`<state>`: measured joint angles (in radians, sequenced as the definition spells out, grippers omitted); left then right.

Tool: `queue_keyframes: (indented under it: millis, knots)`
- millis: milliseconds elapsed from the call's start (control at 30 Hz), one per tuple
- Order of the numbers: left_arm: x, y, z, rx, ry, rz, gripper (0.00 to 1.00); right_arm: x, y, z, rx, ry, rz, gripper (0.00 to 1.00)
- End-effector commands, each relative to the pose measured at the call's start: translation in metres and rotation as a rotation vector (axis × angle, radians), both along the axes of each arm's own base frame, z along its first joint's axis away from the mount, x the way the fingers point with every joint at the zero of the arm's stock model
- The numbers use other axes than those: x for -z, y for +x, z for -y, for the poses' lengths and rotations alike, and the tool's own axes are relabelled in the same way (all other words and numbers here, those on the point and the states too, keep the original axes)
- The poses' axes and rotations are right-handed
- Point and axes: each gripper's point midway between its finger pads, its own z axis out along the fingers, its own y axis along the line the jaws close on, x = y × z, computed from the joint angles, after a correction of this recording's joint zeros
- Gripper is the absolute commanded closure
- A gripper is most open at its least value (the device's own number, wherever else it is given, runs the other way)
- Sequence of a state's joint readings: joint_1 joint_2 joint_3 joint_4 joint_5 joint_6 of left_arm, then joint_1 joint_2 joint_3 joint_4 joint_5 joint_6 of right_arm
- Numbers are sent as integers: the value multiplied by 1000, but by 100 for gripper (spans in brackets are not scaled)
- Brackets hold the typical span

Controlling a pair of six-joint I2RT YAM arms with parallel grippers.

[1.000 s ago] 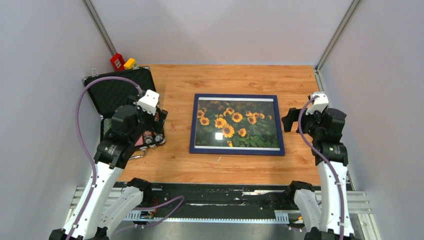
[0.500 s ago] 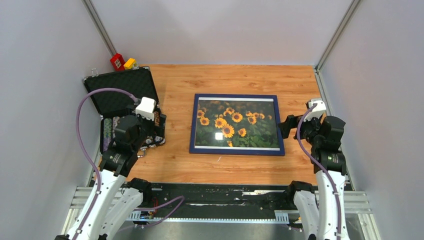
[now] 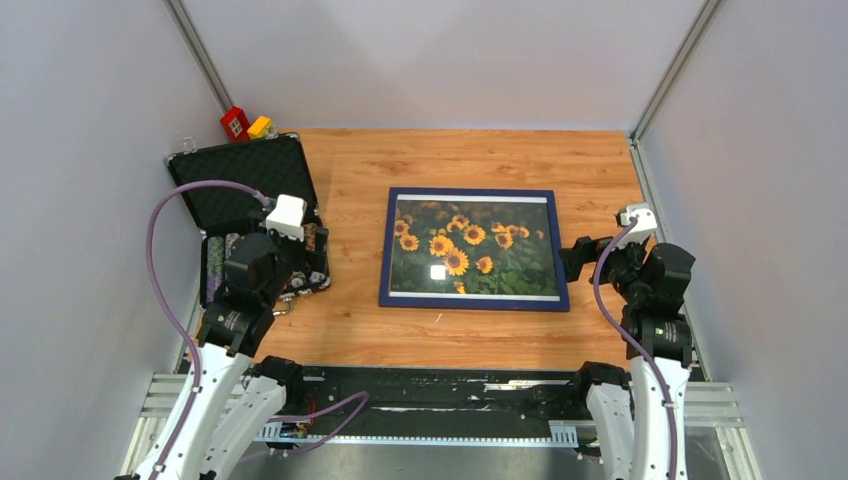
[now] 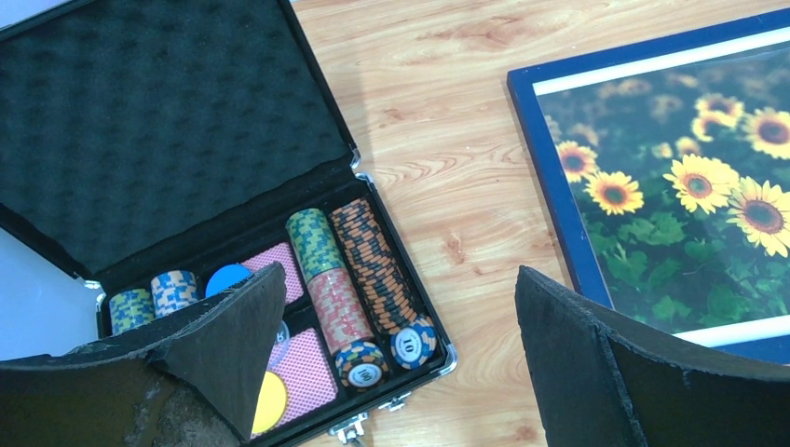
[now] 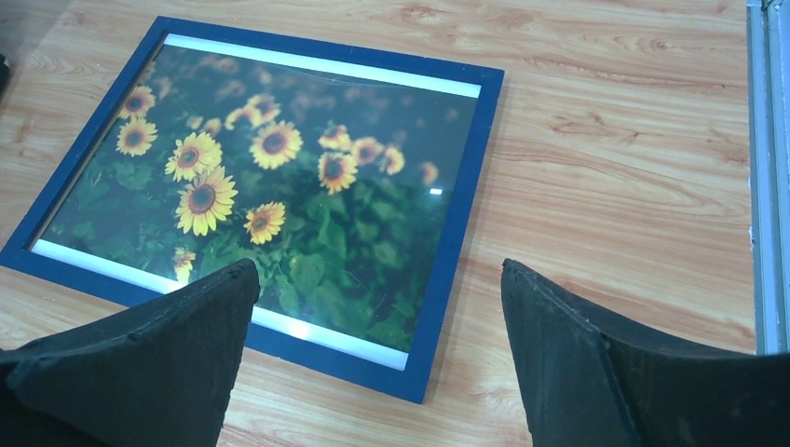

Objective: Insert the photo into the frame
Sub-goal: Reset both arms

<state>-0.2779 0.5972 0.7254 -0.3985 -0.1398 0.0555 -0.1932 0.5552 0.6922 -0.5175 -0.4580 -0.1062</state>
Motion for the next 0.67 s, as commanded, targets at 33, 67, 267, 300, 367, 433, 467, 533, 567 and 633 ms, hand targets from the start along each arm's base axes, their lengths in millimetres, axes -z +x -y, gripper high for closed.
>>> queue_keyframes:
  millis: [33,67,267,300,367,433,467,533,567,633]
  knots:
    - [-8,5,-3,-18,-6,45,0,-5,3,2,2,-16,37,0]
    - [-8,5,-2,-15,-6,46,0,-6,3,2,1,-18,40,0]
    - [-6,5,-2,-12,-4,42,0,-3,3,2,-2,-16,31,0]
    - [-6,5,-2,-9,-5,43,0,-3,4,2,-5,-16,32,0]
    - [-7,5,-1,-6,-6,45,0,-3,3,2,-7,-15,31,0]
    - [-7,5,-2,-8,-5,46,0,-3,3,2,-8,-14,33,0]
    - [-7,5,-2,-9,-5,46,0,-2,3,1,-9,-14,32,0]
    - [-6,5,-2,-8,-3,43,0,-2,3,2,-9,-12,30,0]
    - [-6,5,-2,-7,-3,44,0,-2,3,1,-10,-11,29,0]
    - [-6,5,-1,-6,-4,47,0,-4,3,2,-8,-14,34,0]
